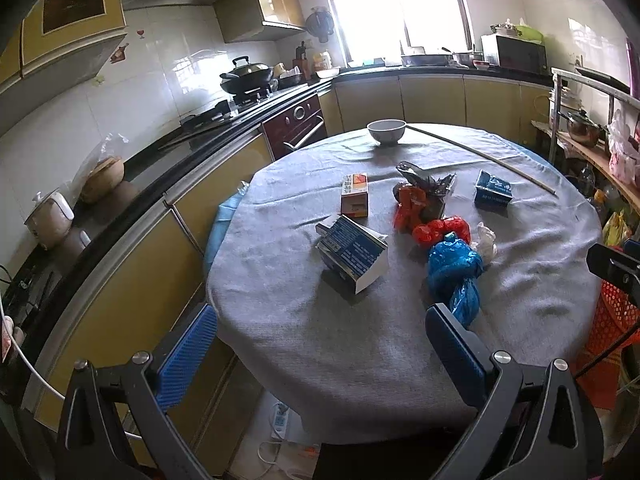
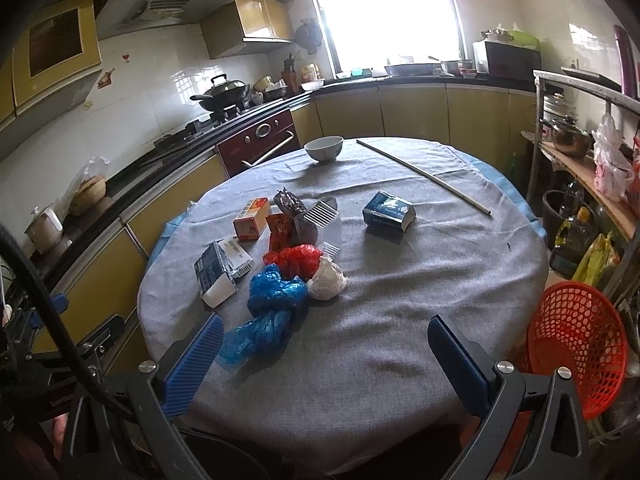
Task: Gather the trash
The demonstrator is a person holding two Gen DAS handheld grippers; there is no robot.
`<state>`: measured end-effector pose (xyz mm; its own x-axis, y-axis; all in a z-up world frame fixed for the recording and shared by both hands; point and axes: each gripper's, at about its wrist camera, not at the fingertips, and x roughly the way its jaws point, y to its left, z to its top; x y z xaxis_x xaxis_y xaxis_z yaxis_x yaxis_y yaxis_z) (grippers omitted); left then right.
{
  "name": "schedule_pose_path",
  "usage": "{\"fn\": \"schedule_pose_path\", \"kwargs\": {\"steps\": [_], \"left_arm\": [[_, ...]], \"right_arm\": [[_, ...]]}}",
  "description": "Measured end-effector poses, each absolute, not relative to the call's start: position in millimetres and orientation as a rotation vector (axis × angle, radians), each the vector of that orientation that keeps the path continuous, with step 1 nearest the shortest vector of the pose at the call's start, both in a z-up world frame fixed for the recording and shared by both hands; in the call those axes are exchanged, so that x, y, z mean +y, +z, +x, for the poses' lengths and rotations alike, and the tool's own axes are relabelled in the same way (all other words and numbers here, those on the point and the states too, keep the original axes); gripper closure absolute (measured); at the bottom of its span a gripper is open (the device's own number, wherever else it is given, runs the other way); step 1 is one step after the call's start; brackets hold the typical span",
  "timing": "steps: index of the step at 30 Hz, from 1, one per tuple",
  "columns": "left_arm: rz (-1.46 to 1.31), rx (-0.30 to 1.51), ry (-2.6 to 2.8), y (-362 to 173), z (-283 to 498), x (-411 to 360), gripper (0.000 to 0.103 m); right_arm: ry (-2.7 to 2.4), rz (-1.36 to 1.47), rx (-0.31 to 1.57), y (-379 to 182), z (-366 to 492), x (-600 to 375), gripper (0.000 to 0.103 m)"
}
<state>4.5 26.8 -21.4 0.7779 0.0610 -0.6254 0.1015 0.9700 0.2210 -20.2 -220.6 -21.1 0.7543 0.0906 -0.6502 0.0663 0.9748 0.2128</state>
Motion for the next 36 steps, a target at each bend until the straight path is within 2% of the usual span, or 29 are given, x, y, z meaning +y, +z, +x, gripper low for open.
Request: {"fn": "schedule_pose_path", "kwargs": {"steps": [11, 15, 18, 27, 36], "left_arm": [[0.166, 0.798, -0.170, -51, 36, 23, 0.000], [0.145, 0.822, -0.277, -59, 51, 11, 0.000], [0.136, 0.849, -0.371, -66, 66, -6, 0.000], [0.093, 0.983, -0.445, -102, 114, -49, 0.000], [-0.007, 1.093, -0.465, -125, 141, -51, 0.024]], "right_arm": [[-0.024, 0.306, 0.761, -43, -5, -252, 0.001], [-0.029, 0.346, 0.774, -54, 4, -269, 0.011], [-0.027, 0.374, 0.789, -64, 14, -281, 0.012], [0.015, 0.377, 0.825, -79, 94, -326, 0.012], [0.045, 0.303, 0.859, -103, 201, -332, 0.013]]}}
